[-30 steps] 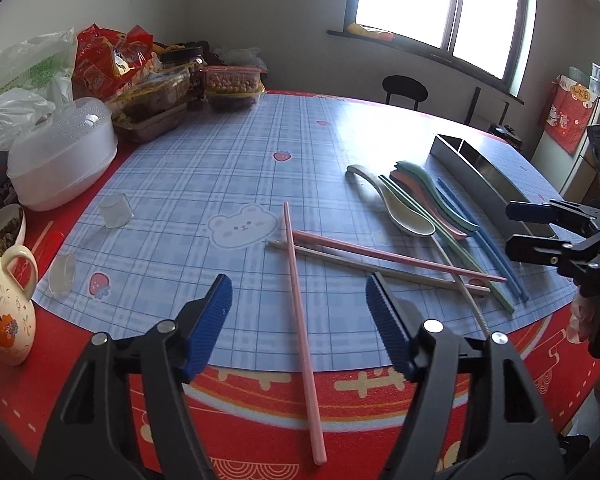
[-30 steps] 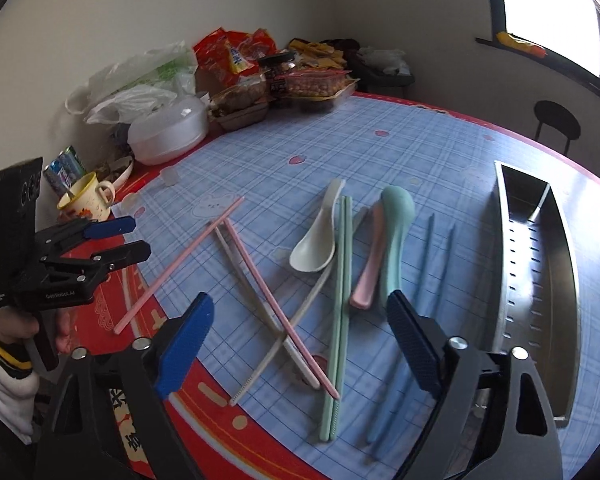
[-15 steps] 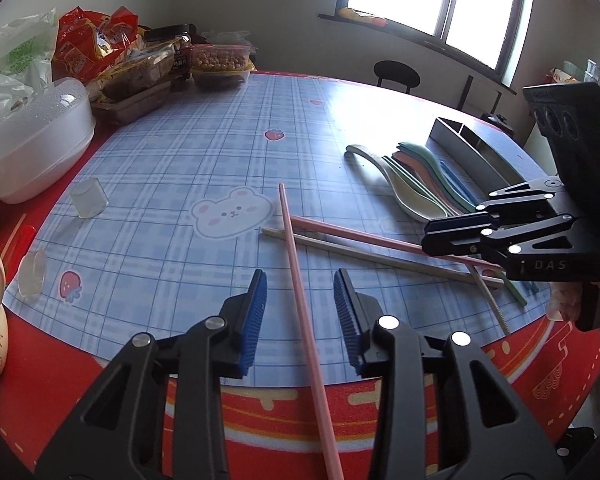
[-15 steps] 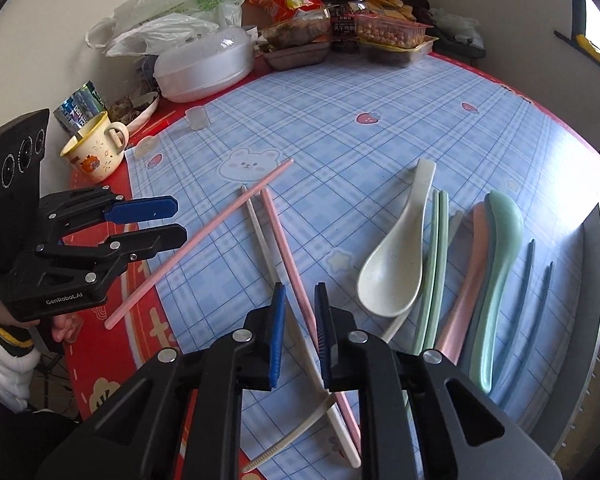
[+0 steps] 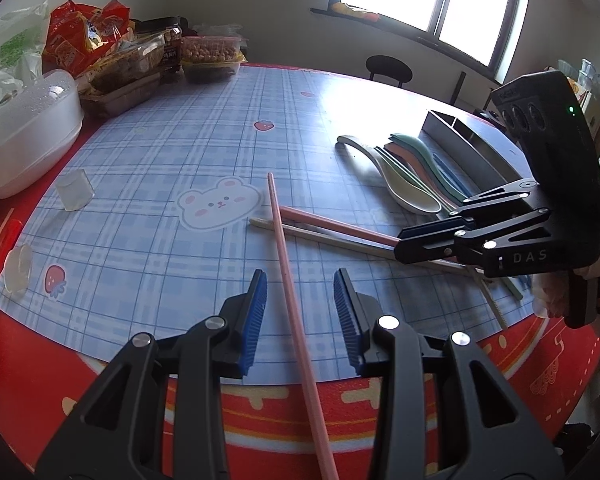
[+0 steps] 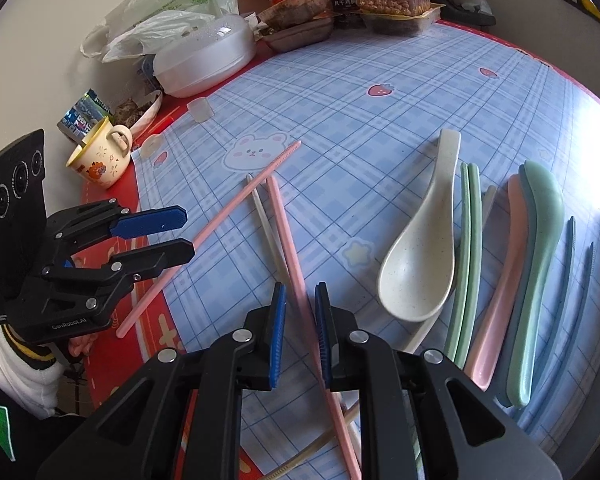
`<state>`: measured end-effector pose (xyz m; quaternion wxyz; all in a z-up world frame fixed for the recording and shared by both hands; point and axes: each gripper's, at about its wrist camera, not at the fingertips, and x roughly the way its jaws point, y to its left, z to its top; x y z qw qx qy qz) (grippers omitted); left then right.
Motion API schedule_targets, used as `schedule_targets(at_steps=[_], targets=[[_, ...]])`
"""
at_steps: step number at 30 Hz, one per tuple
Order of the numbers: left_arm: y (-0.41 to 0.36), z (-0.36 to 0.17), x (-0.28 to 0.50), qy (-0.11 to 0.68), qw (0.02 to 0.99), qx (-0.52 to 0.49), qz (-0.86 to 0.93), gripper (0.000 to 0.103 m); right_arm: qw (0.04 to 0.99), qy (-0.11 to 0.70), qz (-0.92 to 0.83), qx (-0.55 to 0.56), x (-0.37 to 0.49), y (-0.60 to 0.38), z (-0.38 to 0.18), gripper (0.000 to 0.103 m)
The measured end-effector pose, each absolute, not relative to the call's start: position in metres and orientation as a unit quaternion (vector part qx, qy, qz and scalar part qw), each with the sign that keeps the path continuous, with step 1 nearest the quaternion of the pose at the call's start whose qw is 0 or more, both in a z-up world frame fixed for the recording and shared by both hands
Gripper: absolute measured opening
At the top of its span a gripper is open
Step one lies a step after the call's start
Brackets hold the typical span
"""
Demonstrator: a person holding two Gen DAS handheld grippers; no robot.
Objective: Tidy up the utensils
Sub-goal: 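Reach the right tool to the pink chopsticks and close on them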
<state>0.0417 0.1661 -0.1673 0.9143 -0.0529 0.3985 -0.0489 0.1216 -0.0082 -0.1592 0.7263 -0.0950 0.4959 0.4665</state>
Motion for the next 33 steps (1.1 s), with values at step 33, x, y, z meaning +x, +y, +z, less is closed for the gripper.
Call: schedule_targets(at_steps=[33], targets=[[0.143, -0.180, 0.055, 0.433, 0.901, 0.031, -0.006, 0.033, 0.803, 0.408, 0.432, -0.044, 0.095, -0.034, -0.140, 0.006]])
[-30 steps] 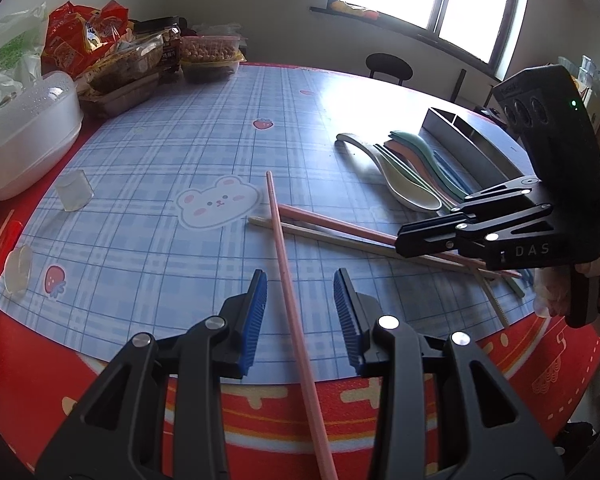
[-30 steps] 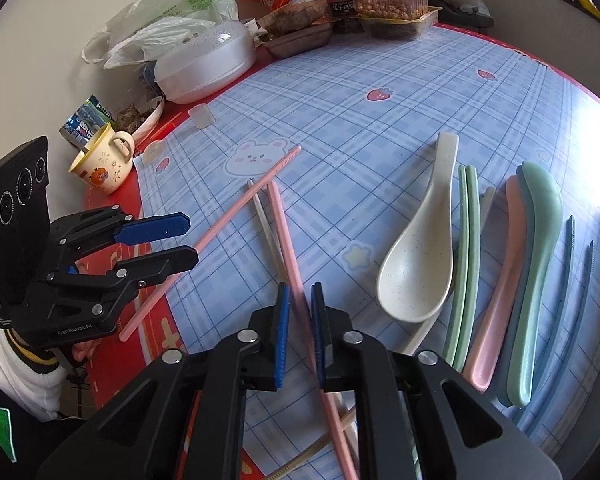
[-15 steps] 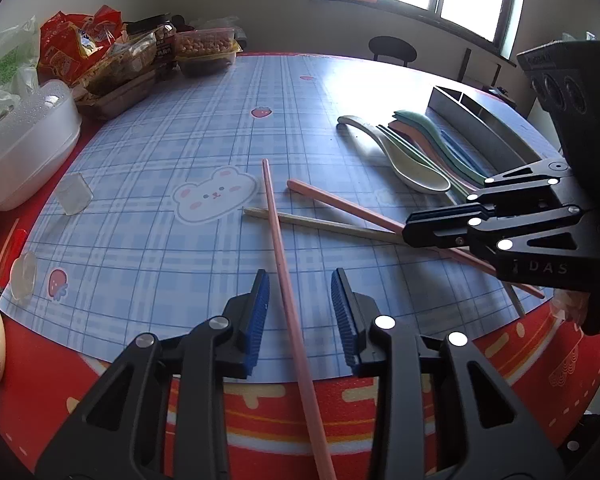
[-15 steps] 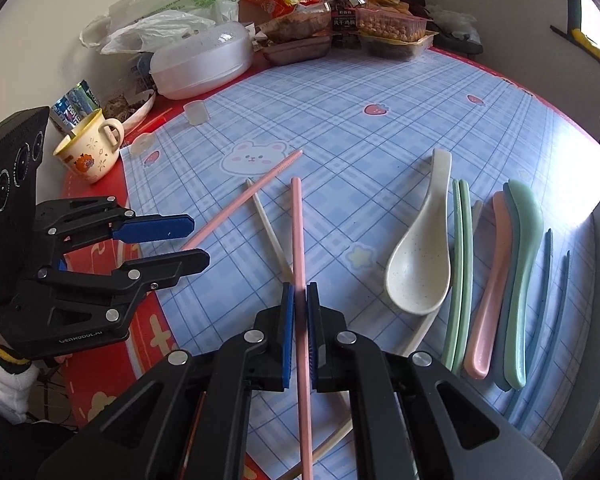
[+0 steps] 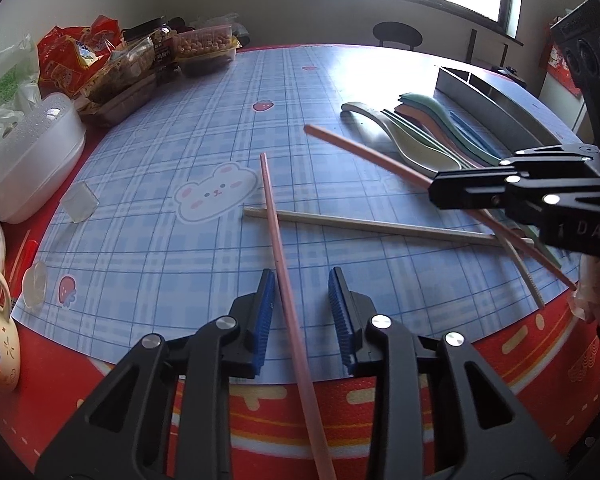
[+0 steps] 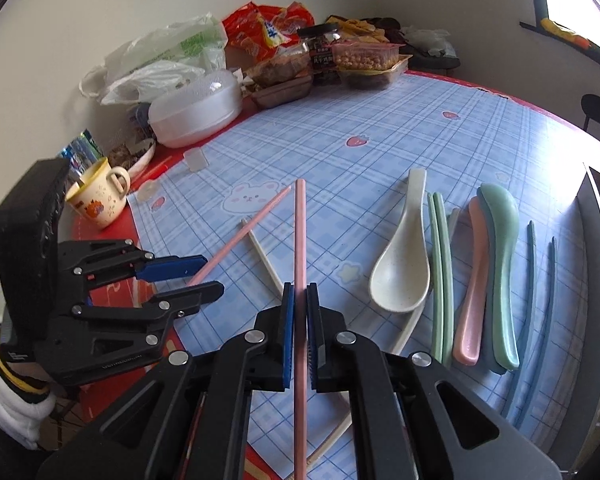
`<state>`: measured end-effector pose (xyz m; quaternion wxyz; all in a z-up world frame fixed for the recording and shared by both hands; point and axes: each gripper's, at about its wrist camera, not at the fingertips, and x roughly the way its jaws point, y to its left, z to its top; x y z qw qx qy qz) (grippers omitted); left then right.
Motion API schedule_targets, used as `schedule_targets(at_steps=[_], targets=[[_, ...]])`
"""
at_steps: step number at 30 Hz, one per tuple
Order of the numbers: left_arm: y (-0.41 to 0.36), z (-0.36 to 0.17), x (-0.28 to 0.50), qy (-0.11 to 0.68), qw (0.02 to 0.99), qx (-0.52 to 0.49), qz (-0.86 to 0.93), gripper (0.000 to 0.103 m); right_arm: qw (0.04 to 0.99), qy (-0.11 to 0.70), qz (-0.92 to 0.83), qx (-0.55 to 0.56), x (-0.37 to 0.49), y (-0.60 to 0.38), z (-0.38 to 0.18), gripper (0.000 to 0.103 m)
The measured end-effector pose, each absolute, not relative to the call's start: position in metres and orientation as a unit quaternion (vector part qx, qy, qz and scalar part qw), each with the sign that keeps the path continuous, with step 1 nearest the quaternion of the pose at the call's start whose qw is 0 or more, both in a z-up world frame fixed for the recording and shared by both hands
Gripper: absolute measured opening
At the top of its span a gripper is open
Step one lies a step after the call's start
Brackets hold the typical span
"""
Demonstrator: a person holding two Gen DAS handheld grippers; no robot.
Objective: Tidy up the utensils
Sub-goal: 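Reach the right tool to the pink chopsticks and close on them, then carry the pink chopsticks with the right tool and drop them into the steel tray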
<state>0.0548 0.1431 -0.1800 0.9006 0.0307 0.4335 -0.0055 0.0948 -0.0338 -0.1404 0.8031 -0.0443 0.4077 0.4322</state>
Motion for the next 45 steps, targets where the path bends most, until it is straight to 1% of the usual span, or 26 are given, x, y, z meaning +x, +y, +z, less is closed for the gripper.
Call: schedule_targets(at_steps=[7, 9, 10, 11, 12, 17, 24, 26, 28, 33, 38, 45], targets=[[0.138, -0.180, 0.056, 0.432, 0.901, 0.047, 0.007, 0.032, 0.807, 0.394, 0.439, 0.020, 0.094, -0.063, -0.138, 0.006], [0.136, -0.180, 0.056, 0.431, 0.901, 0.052, 0.009, 0.025, 0.806, 0.393, 0.442, 0.030, 0.095, -0.067, -0.139, 0.006], [0.135, -0.180, 0.056, 0.431, 0.901, 0.055, 0.013, 0.015, 0.805, 0.392, 0.443, 0.034, 0.095, -0.069, -0.140, 0.006], [0.135, -0.181, 0.056, 0.431, 0.900, 0.057, 0.018, 0.012, 0.804, 0.392, 0.445, 0.040, 0.096, -0.071, -0.141, 0.006], [0.136, -0.181, 0.056, 0.431, 0.900, 0.057, 0.021, 0.011, 0.803, 0.391, 0.447, 0.046, 0.096, -0.073, -0.142, 0.006], [0.141, -0.180, 0.056, 0.431, 0.900, 0.050, 0.040, 0.010, 0.801, 0.380, 0.457, 0.070, 0.097, -0.085, -0.141, 0.006], [0.174, -0.171, 0.050, 0.427, 0.902, -0.054, 0.024, 0.010, 0.798, 0.371, 0.460, 0.118, 0.103, -0.103, -0.135, 0.006], [0.182, -0.163, 0.047, 0.418, 0.904, -0.088, 0.016, 0.010, 0.799, 0.366, 0.459, 0.135, 0.105, -0.112, -0.132, 0.006], [0.183, -0.150, 0.044, 0.405, 0.909, -0.100, 0.014, 0.010, 0.799, 0.359, 0.458, 0.150, 0.106, -0.121, -0.125, 0.006], [0.157, -0.125, 0.052, 0.388, 0.917, -0.089, -0.009, 0.010, 0.813, 0.337, 0.440, 0.178, 0.120, -0.154, -0.108, 0.006], [0.116, -0.102, 0.081, 0.375, 0.921, -0.091, -0.050, 0.010, 0.842, 0.323, 0.390, 0.187, 0.148, -0.202, -0.099, 0.006], [0.045, -0.084, 0.136, 0.368, 0.920, -0.094, -0.100, 0.010, 0.862, 0.336, 0.302, 0.228, 0.203, -0.272, -0.108, 0.006]])
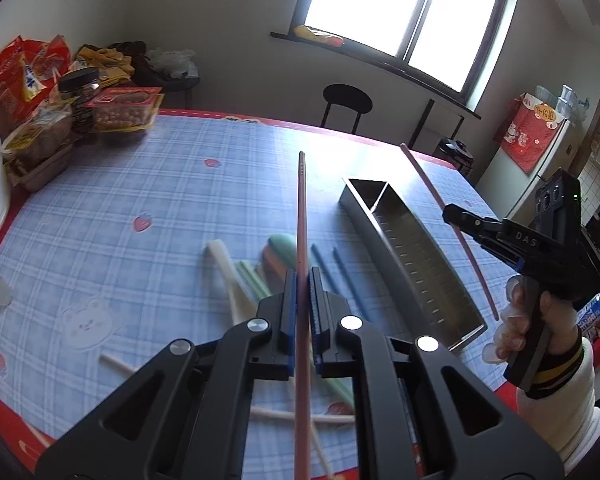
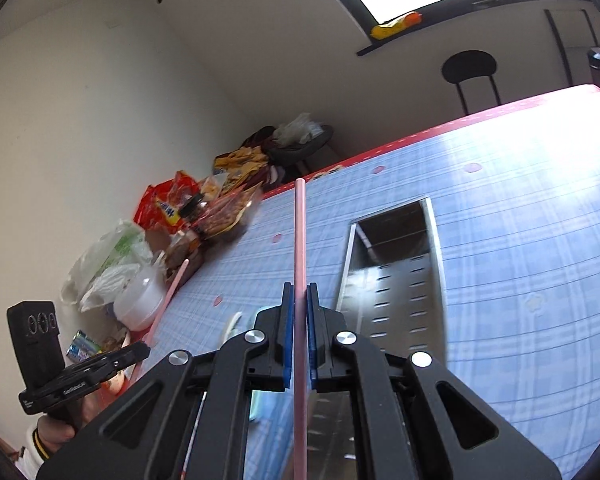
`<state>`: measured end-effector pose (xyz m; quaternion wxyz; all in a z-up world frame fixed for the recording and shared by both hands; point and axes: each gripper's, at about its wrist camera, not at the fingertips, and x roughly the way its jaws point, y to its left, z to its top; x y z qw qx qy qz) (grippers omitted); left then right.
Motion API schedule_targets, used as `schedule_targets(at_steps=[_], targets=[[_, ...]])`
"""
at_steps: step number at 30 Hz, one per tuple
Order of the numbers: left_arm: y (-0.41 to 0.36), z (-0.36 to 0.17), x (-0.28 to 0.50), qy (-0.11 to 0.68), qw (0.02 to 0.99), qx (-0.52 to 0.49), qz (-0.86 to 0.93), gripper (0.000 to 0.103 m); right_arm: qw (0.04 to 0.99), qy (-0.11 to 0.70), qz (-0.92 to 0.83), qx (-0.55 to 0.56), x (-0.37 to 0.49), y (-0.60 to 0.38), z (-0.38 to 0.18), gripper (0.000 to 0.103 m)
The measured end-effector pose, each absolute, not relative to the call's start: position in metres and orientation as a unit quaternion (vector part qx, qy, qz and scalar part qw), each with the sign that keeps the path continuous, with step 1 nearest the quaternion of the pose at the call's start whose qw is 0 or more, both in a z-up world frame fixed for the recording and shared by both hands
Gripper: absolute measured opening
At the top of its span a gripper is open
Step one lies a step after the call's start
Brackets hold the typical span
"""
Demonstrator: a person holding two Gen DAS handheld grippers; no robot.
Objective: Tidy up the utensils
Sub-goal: 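Carry the pink chopsticks with the right tool and drop them into the steel tray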
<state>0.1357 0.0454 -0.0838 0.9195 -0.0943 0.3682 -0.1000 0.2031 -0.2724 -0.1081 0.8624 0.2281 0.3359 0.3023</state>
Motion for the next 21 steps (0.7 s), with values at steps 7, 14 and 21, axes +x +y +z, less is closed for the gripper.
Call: schedule_targets(at_steps=[7, 14, 21], targets=[[-0.023, -0.095, 0.197, 0.400, 0.897, -0.125, -0.140, 0.010, 0.837, 0.365, 0.278, 0.297, 0.231, -0.313, -0.137, 0.006], [-0.062, -0.121, 0.235, 0.429, 0.876, -0.161, -0.150, 0.010, 0.817, 0.391, 0.272, 0.326, 0.239, -0.317, -0.154, 0.006], [-0.074, -0.147, 0.257, 0.453, 0.863, -0.177, -0.138, 0.010, 0.818, 0.406, 0.257, 0.317, 0.244, -0.313, -0.157, 0.006]])
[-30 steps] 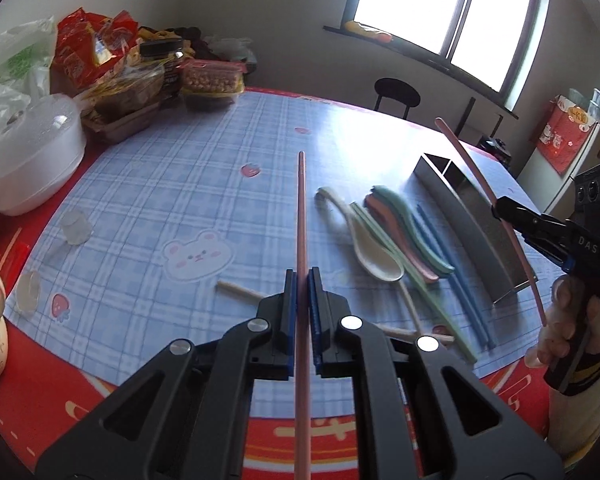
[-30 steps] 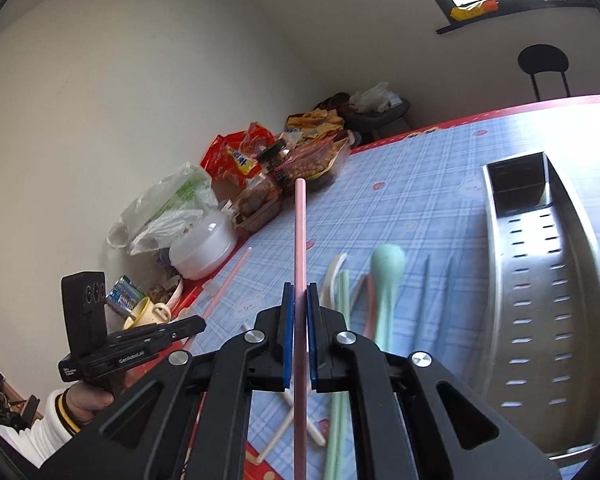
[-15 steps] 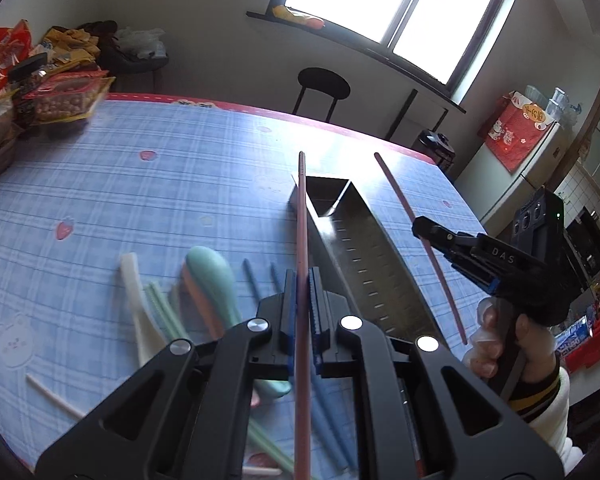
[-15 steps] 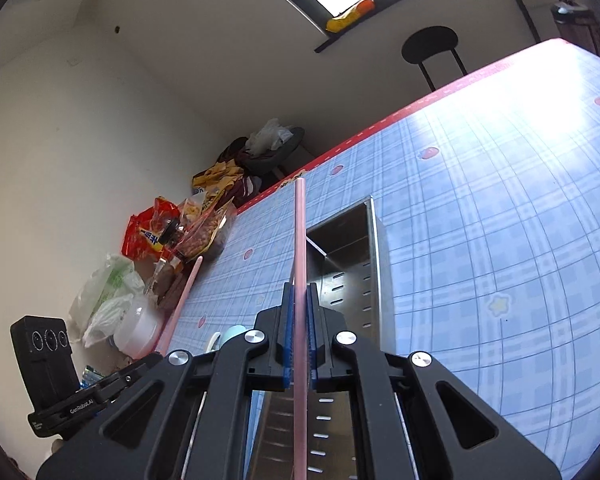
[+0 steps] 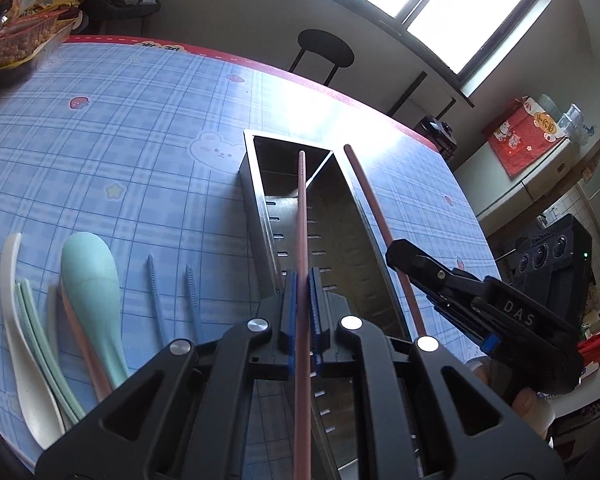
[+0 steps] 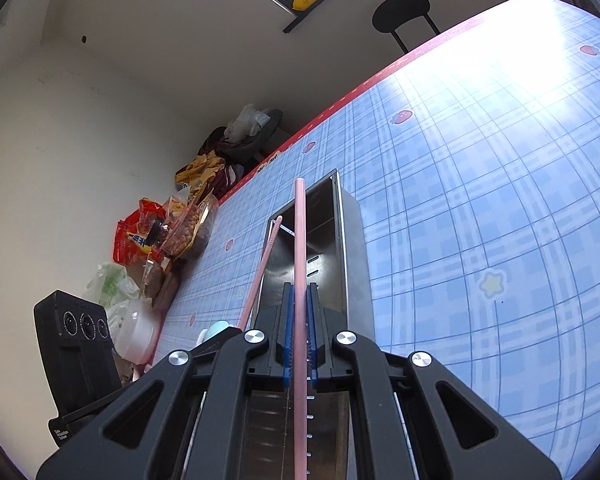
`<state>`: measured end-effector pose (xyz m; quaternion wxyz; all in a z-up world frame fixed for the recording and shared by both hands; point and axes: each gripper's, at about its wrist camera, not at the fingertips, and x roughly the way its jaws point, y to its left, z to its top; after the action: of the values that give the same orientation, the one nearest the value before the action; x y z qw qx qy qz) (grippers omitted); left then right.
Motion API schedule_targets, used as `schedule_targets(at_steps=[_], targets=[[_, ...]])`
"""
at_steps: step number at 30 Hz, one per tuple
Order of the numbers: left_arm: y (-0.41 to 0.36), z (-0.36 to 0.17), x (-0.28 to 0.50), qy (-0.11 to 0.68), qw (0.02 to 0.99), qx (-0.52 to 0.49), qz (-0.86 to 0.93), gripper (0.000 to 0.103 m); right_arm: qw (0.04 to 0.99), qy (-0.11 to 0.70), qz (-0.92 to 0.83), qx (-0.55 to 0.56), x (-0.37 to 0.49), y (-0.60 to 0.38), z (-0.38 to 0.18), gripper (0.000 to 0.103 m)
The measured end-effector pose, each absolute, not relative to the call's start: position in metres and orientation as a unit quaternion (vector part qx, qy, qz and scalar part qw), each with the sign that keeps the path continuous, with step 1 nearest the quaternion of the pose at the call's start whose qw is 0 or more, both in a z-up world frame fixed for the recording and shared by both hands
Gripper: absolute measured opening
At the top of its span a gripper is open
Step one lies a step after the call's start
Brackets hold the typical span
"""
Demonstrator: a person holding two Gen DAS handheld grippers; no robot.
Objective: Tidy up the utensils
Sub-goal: 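Carry the pink chopsticks with the right tool and drop them into the steel tray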
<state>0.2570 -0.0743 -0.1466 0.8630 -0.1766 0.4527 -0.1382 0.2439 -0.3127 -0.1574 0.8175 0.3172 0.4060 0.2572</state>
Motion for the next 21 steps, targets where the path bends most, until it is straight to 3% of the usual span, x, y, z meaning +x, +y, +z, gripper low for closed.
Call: schedule_targets(at_steps=[15, 21], targets=[[-0.092, -0.152, 0.293, 0.455, 0.864, -0.185, -0.114, 0.010, 0.836, 0.412, 0.222, 0.287, 0.243, -0.307, -0.151, 0.011], [-0.104, -0.151, 0.306, 0.461, 0.863, -0.165, -0.120, 0.010, 0.849, 0.406, 0.209, 0.265, 0.237, -0.306, -0.143, 0.030]])
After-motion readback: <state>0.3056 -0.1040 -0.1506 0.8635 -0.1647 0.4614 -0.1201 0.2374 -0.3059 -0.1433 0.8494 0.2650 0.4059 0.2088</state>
